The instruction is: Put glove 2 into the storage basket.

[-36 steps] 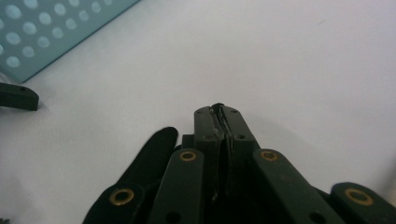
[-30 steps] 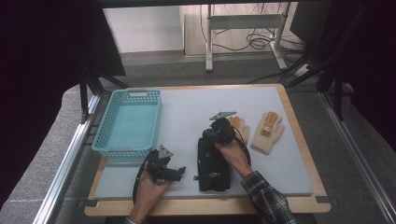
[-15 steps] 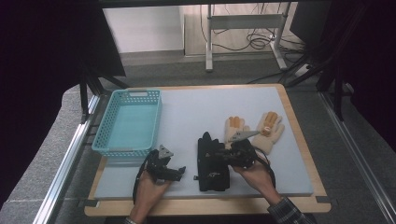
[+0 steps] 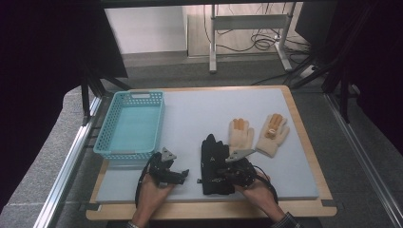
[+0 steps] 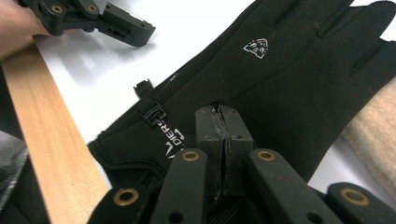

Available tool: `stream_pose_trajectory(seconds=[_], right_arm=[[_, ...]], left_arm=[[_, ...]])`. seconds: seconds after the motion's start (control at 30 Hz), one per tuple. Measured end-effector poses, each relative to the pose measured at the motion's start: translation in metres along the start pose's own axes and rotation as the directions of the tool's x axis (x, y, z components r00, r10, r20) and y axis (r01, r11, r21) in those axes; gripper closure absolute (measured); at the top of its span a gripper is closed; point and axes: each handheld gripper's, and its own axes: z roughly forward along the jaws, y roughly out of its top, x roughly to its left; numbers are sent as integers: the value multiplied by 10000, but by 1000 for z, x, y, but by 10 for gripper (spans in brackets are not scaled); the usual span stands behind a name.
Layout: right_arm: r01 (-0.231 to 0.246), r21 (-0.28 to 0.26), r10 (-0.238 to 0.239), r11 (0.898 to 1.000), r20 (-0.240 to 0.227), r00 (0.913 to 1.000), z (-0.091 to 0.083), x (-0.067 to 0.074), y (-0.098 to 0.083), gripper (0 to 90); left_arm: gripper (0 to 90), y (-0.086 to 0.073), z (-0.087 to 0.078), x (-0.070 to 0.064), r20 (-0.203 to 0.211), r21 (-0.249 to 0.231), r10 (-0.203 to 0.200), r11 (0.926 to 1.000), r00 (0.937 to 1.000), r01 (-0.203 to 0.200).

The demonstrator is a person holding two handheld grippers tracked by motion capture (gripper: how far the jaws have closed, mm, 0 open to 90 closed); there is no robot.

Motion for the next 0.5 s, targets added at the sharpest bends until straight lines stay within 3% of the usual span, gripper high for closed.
stream_pose_trajectory(seconds=[0.1, 0.3, 0.43, 0.5], right_arm=[[-402, -351, 395, 9986, -188, 9990, -6, 1, 5, 878], [-524, -1028, 462, 9933, -616, 9970, -15, 9, 21, 877], [-431, -1057, 356, 9935, -723, 9968, -14, 13, 26, 877], [-333, -797, 277, 9963, -708, 9971, -9, 12, 23, 876]], left_arm=[[32, 0, 0, 0, -1, -44, -49, 10000, 10000, 49], [32, 0, 1, -1, -2, -77, -93, 9999, 10000, 93], [32, 0, 0, 0, -2, -75, -84, 9999, 10000, 84], [32, 0, 0, 0, -1, -54, -63, 10000, 10000, 63]])
